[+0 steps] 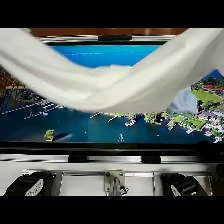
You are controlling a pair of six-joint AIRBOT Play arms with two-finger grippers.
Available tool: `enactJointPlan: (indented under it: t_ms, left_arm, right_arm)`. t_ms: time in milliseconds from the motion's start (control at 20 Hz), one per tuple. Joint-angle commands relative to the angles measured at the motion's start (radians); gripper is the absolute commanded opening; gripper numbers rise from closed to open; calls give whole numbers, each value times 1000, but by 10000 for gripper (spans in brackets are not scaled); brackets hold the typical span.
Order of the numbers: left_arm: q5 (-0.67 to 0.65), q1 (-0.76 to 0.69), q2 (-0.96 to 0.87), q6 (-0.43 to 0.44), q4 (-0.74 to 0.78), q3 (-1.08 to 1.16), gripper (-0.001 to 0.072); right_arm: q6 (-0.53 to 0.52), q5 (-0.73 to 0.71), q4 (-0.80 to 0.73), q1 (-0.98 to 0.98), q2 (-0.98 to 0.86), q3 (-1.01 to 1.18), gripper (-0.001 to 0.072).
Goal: Fold the shirts.
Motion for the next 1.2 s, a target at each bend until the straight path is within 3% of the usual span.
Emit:
enactJointPlan:
  t_ms: [0,250,400,550,700,750,800,850,950,1050,1150]
  left_arm:
    - [161,-1,-45,-157,-42,8,34]
    - [282,-1,-246,-158,-100,8,33]
    - [100,-5,-423,-153,-147,8,34]
    - [-148,-38,-610,-116,-147,8,34]
    - [-345,-101,-787,-68,-146,8,37]
    - [-389,-118,-839,-69,-146,8,104]
    - [-425,-130,-875,-72,-146,8,369]
    - [-462,-137,-901,-79,-146,8,690]
    - [-523,-128,-901,-76,-134,9,720]
    - [-552,-91,-838,-76,-135,11,602]
    - [-608,-48,-746,-71,-122,10,605]
  right_arm:
    - [11,-269,-42,0,-26,0,62]
    - [52,-431,8,1,-206,0,62]
    - [44,-509,-11,0,-340,0,62]
    - [48,-697,-116,0,-494,-18,63]
    - [52,-718,-146,0,-641,-60,63]
    - [52,-717,-145,0,-681,-60,63]
    - [52,-713,-138,0,-713,-61,63]
    - [52,-712,-138,0,-732,-60,63]
    - [51,-711,-143,0,-742,-61,63]
    - [49,-722,-150,0,-741,-61,63]
    - [48,-736,-158,0,-741,-61,63]
